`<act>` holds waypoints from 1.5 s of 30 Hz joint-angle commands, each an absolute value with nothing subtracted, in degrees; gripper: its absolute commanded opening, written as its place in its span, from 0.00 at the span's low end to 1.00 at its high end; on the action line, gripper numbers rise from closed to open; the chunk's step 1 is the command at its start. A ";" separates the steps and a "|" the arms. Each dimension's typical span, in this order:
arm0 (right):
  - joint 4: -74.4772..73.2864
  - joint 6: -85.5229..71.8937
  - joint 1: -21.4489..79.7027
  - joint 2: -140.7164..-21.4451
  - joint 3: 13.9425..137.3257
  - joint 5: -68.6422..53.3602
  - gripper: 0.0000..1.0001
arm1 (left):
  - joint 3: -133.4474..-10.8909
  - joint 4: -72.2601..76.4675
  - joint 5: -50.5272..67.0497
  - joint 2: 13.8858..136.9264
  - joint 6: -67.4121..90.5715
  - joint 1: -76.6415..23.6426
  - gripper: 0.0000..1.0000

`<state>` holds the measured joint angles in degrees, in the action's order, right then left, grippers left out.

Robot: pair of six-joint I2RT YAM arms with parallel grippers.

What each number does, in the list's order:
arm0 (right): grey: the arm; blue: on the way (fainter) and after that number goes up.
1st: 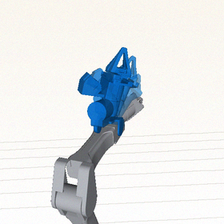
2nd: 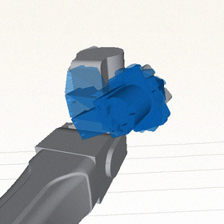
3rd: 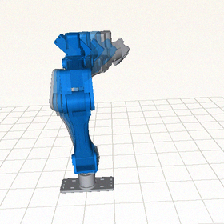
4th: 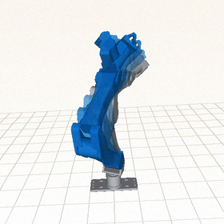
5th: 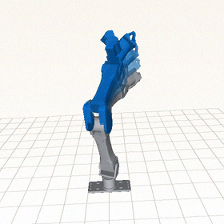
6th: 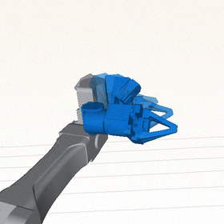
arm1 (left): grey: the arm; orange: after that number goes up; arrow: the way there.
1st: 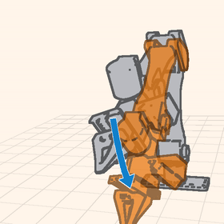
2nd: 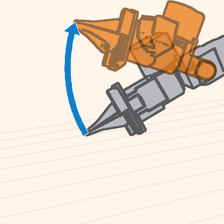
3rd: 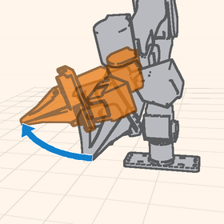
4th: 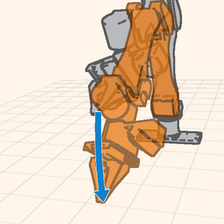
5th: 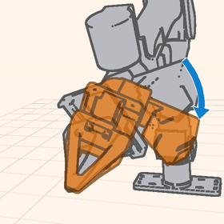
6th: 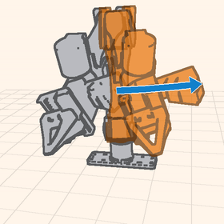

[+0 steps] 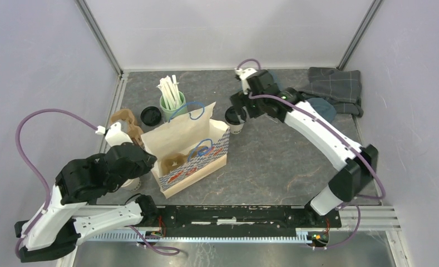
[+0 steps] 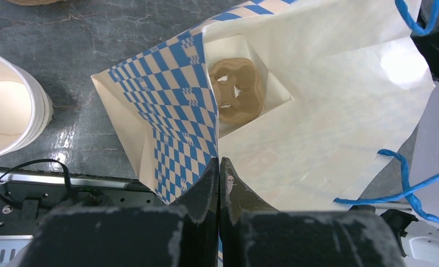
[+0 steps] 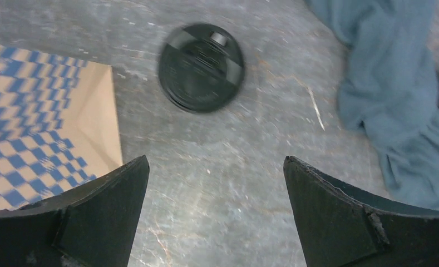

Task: Pack the takeout coffee

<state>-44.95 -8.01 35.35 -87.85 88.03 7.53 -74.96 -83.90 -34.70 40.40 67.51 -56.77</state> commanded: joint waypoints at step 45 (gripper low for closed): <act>-49.34 -24.08 40.98 -115.27 106.11 20.48 0.93 | -70.75 -83.93 -37.23 37.38 72.66 -56.95 0.02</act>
<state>-51.90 -22.87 41.08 -115.00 107.11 20.05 -70.04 -84.36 -35.09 37.08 71.57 -56.77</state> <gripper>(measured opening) 0.920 0.032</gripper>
